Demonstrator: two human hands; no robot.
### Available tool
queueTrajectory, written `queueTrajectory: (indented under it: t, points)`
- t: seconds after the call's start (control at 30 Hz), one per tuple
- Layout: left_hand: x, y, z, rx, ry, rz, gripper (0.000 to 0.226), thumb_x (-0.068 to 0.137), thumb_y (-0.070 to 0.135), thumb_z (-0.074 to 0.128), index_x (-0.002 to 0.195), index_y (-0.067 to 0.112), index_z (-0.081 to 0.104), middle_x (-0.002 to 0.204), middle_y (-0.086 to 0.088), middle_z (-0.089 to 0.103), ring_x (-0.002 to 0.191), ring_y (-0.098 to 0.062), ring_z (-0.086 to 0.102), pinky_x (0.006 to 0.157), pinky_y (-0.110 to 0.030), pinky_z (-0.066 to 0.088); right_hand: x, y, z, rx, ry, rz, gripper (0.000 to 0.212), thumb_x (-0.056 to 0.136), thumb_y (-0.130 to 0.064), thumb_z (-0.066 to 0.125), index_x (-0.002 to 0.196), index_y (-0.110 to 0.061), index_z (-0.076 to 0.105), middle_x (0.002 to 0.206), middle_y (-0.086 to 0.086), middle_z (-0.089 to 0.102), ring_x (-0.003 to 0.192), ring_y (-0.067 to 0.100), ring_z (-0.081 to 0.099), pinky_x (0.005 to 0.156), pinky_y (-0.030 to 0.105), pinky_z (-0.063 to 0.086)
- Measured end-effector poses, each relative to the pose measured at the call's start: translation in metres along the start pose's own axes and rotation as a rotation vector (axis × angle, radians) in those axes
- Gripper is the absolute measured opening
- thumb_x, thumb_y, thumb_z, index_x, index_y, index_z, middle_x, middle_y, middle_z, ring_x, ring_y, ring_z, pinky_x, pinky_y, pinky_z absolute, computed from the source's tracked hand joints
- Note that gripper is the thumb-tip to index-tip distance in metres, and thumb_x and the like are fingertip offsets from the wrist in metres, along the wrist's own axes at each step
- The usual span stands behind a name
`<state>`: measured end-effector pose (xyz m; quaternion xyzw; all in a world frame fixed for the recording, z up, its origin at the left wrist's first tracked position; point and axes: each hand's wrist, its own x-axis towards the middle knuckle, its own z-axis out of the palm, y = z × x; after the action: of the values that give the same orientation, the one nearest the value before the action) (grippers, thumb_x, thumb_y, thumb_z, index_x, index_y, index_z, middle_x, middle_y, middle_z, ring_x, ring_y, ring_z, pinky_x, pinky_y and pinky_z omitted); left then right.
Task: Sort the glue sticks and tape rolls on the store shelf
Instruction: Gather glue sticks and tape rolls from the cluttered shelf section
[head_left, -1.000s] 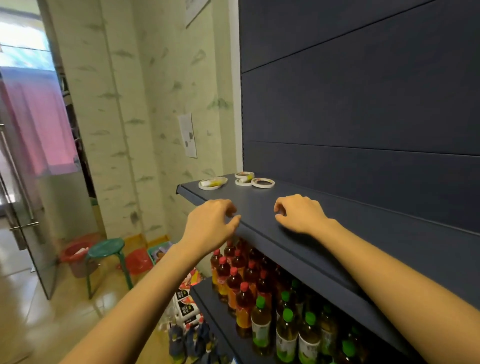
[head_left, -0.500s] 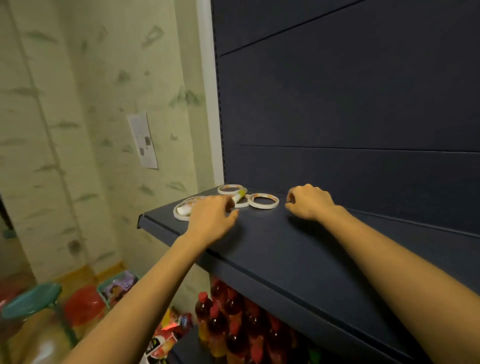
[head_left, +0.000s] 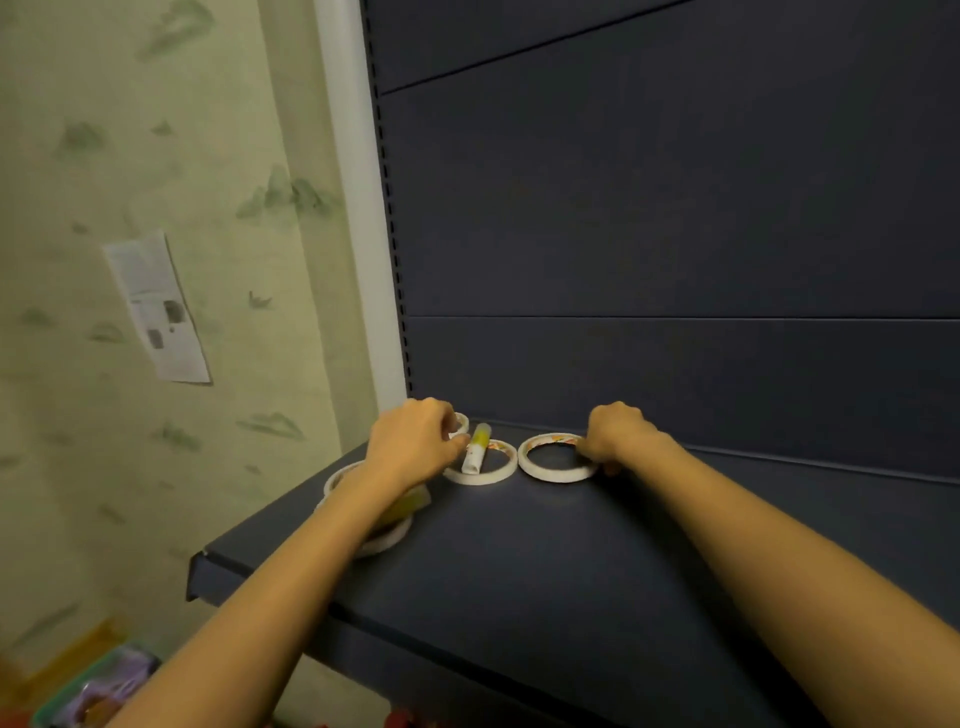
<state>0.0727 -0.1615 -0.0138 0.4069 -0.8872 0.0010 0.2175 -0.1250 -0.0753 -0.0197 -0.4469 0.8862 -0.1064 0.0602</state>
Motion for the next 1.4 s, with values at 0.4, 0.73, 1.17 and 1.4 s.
queueTrajectory:
  t: [0.4,0.73,1.17,1.4]
  points:
    - [0.078,0.023,0.032,0.218,-0.392,-0.025,0.034,0.084,0.046,0.059,0.095,0.015,0.055,0.083,0.0,0.053,0.079,-0.019,0.052,0.071,-0.03,0.04,-0.049,0.074,-0.027,0.098,0.162,0.033,0.012,0.091,-0.026,0.053,0.091,-0.013,0.053,0.078,0.007,0.067,0.059,0.018,0.062,0.065,0.031,0.053]
    - [0.065,0.124,-0.008,-0.144,-0.136,0.162,0.03,0.081,0.041,0.064,0.073,0.012,0.061,0.076,-0.006,0.055,0.076,-0.028,0.052,0.063,-0.03,0.035,-0.122,0.169,-0.054,0.174,0.252,0.135,0.004,0.091,-0.019,0.051,0.09,-0.015,0.051,0.065,0.0,0.063,0.058,0.017,0.062,0.056,0.019,0.043]
    - [-0.064,0.374,-0.01,-0.551,-0.168,0.539,0.021,0.075,0.038,0.072,0.074,0.019,0.065,0.084,-0.002,0.066,0.085,-0.024,0.06,0.079,-0.039,0.05,-0.312,0.339,-0.098,0.07,0.413,0.374,0.006,0.088,-0.019,0.051,0.088,-0.014,0.053,0.071,0.006,0.07,0.077,0.026,0.067,0.078,0.033,0.052]
    - [-0.152,0.501,-0.002,-0.75,-0.171,0.653,0.019,0.072,0.03,0.076,0.08,0.017,0.065,0.069,0.007,0.062,0.075,-0.019,0.06,0.08,-0.04,0.053,-0.419,0.443,-0.1,0.022,0.522,0.501,0.015,0.087,-0.023,0.055,0.095,-0.011,0.059,0.093,0.014,0.069,0.093,0.033,0.061,0.073,0.034,0.044]
